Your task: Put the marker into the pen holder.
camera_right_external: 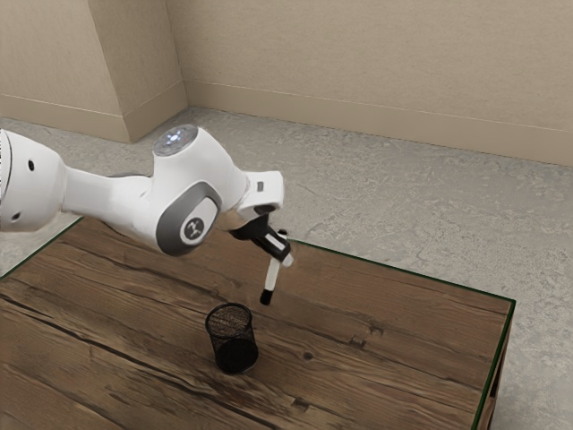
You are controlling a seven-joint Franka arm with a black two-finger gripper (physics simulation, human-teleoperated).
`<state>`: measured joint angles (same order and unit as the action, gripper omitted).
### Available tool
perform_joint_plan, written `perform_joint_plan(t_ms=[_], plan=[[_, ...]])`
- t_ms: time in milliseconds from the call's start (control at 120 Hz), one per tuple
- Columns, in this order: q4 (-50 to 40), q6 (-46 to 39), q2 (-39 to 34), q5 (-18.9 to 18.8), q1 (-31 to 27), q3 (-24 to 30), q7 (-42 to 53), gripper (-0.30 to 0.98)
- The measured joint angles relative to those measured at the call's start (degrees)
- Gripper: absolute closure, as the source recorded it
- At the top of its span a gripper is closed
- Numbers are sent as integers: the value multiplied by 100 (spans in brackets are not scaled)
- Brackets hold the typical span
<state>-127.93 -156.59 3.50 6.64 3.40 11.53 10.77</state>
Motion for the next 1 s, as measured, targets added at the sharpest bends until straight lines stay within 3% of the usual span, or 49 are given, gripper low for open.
perform_joint_plan(t_ms=[533,642,758,833,1000], plan=[[-154,-172,16,91,136,-340,-68,75],[-408,-107,-355,90,462,-794,-64,74],[-466,-23,-350,80,-28,-453,-63,74],[-498,11,-301,74,447,-1026,-64,74],[-542,18,-39,63,159,-971,-72,75]])
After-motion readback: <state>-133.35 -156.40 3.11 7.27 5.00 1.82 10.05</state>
